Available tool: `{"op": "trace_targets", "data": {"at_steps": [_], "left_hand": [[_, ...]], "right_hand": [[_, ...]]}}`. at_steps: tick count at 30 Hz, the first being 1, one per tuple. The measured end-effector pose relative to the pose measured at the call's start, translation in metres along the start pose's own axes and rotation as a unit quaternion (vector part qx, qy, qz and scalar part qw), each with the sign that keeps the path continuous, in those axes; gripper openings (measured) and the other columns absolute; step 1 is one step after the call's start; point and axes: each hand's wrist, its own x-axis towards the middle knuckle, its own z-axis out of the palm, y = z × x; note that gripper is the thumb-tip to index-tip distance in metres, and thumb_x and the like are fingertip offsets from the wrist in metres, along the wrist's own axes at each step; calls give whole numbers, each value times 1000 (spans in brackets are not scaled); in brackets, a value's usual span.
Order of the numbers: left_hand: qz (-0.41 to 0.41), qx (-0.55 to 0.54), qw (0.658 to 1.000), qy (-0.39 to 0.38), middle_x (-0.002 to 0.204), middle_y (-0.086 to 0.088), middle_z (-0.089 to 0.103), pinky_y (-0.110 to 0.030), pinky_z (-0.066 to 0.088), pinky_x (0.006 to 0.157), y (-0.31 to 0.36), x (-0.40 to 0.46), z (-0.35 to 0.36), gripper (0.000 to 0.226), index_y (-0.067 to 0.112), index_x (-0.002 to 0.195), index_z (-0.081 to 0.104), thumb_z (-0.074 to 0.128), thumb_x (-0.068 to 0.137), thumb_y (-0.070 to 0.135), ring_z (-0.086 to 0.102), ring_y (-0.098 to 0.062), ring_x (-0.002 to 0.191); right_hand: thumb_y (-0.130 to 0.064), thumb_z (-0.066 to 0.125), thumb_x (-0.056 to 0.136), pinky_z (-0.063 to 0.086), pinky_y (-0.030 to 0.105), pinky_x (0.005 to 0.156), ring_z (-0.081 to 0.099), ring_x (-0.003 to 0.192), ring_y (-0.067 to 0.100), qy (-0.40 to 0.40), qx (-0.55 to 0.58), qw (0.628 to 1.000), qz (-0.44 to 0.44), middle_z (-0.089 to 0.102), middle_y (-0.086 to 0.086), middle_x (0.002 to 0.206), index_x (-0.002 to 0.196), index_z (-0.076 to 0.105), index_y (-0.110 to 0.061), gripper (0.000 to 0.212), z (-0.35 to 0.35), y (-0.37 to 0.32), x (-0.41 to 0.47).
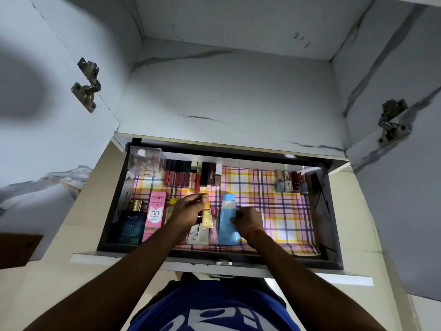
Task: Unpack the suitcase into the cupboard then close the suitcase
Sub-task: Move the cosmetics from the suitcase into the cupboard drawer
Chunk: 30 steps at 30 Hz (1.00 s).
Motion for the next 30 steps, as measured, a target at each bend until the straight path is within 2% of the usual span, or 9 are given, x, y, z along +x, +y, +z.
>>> {"op": "trace_targets", "data": {"at_steps": [3,5,9,14,17,19,21,24,30], "left_hand": [[-1,-4,1000,-13,99,-3,67,-29,55,67,1,1,6,17,15,111,64,58,95,13,64,-17,87],[9,21,1000,-8,97,-2,68,-35,56,76,-1,4,9,11,16,102,67,61,93,13,64,-18,89],[43,70,997,8,90,0,70,-25,54,65,-1,8,24,7,14,96,69,67,89,14,66,-17,84],[27,75,996,-26,99,-9,72,-35,58,77,-6,13,47,9,14,98,68,67,89,16,68,-23,91],[84,160,983,-19,108,-6,70,-39,56,87,-14,15,54,22,14,111,67,67,89,21,66,-20,97],[193,329,924,-2,116,-4,66,-28,51,89,-20,12,52,32,13,124,61,62,93,22,62,-16,100],[295,497,815,-42,127,-5,61,-26,45,96,-25,6,49,37,14,132,56,54,96,19,58,-18,110],[324,632,693,-129,138,-4,52,-28,35,108,-33,0,48,39,14,134,54,47,95,15,48,-18,124],[287,730,604,-138,151,-8,37,-34,26,115,-46,-1,43,47,8,142,43,49,97,17,33,-25,138]], "right_hand": [[-28,67,86,51,28,83,66,97,21,9,16,1000,-7,72,3,106,107,71,-12,27,-4,0,-1],[-26,66,87,52,28,81,66,95,22,25,80,996,-30,71,3,101,101,72,-12,21,-13,-6,-9],[2,62,87,55,28,57,63,67,18,-129,330,934,-50,68,6,75,80,70,-10,16,-34,-13,-29],[0,69,84,53,25,54,62,64,14,-95,272,954,-80,65,4,71,76,61,-14,19,-36,-3,-32],[1,69,83,55,37,60,63,69,22,-57,238,968,-58,66,10,75,70,61,-18,24,-35,6,-21],[-1,66,82,58,43,70,66,77,27,-17,180,983,-24,70,10,81,67,62,-22,26,-37,16,-12],[-6,63,84,59,41,76,67,83,24,-9,113,993,19,70,6,85,70,65,-22,21,-40,25,-5],[-9,61,85,58,37,79,67,87,24,-23,66,996,52,71,9,90,82,72,-12,11,-38,34,-1],[-12,72,81,57,35,82,67,89,21,-49,25,997,44,72,8,93,88,74,-9,8,-25,38,-4]]}}
